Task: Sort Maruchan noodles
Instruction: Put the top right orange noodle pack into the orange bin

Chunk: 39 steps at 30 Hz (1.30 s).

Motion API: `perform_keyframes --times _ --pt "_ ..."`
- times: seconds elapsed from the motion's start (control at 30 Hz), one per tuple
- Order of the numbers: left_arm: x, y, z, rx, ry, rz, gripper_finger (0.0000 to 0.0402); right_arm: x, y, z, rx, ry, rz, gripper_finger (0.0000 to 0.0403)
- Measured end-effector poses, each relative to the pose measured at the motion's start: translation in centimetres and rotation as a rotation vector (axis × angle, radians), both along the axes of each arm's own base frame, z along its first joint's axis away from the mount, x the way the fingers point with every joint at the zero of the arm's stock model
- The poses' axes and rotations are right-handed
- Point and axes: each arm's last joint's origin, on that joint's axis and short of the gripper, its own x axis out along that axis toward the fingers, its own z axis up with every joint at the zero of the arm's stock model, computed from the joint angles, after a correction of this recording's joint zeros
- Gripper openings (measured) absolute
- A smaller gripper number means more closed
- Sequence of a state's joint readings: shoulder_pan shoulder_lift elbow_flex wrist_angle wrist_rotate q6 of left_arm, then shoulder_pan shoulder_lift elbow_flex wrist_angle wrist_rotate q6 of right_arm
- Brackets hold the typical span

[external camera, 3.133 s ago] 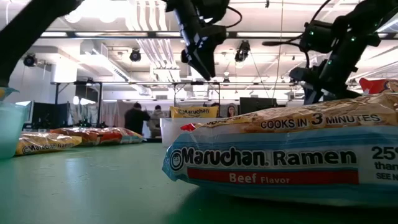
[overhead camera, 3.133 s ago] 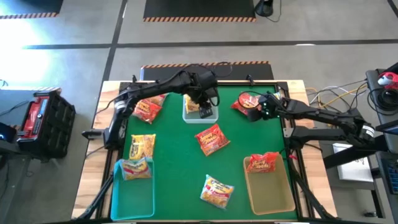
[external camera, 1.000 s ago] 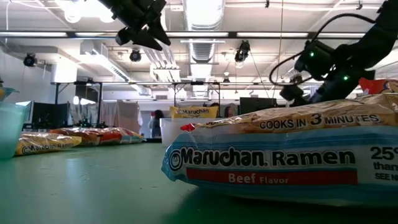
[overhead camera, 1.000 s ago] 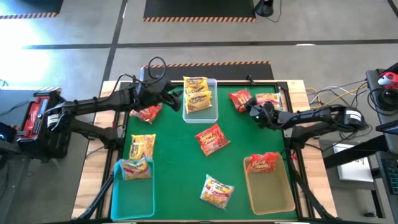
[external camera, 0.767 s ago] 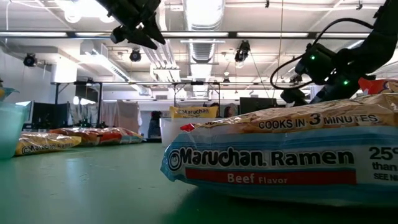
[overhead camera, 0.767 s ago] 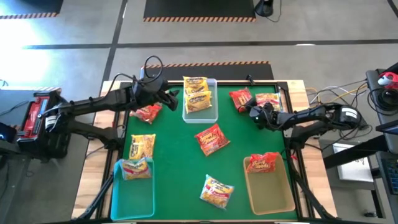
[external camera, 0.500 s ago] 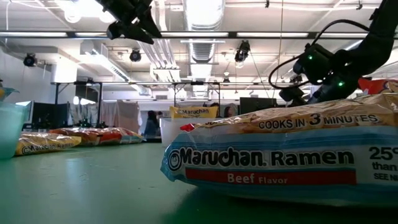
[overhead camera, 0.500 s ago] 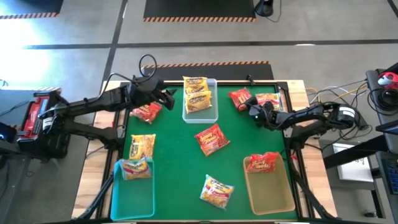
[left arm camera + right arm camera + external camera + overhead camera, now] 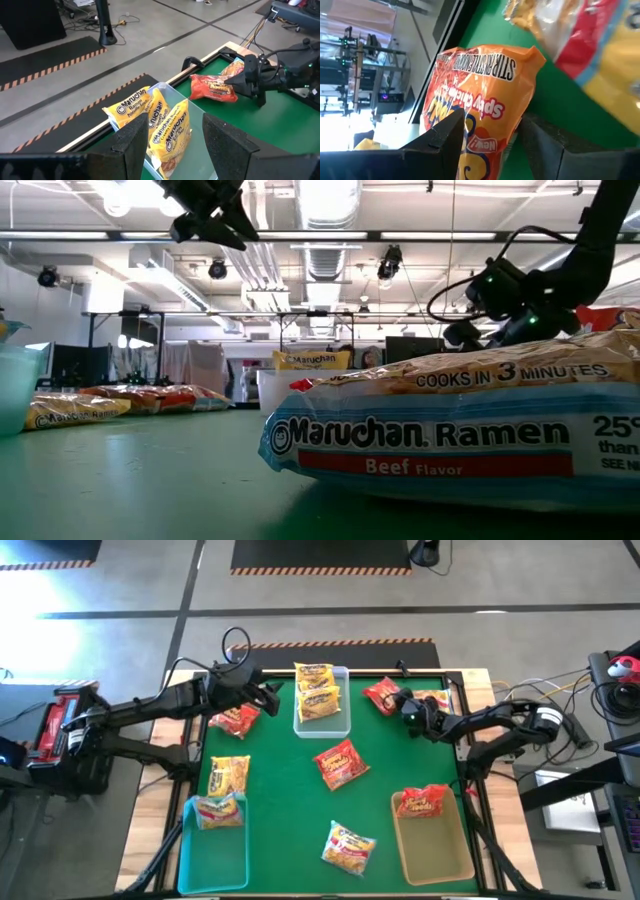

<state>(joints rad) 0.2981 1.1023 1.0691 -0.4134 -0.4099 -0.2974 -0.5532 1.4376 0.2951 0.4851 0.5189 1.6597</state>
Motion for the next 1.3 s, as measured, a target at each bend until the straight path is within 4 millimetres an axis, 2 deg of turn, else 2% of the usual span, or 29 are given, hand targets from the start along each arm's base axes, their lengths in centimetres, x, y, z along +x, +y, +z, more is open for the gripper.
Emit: perform_keyframes --times 0.37,0.57,0.93,1.13,1.3 --pt "0.0 0.0 -0.1 -0.009 0.004 0.005 0.0170 2.2 -2.9 0.4 -0.010 0.034 0.105 0.0170" --pt "-0.1 0.0 -0.2 -0.019 0.006 0.009 0.0170 2.8 -3.8 0.7 -0.014 0.047 0.154 0.0133" --pt "-0.1 0.0 -0.3 -0.034 0.005 0.015 0.0170 2.7 -3.6 1.5 -0.014 0.042 0.202 0.0069" --pt "-0.2 -0.1 -0.4 -0.058 0.004 0.028 0.0170 2.7 -3.2 1.5 0.033 0.083 0.342 0.0049" --pt "-0.2 -0.1 -0.4 -0.073 -0.003 0.022 0.0170 2.7 -2.6 1.4 0.071 0.112 0.542 0.0045"
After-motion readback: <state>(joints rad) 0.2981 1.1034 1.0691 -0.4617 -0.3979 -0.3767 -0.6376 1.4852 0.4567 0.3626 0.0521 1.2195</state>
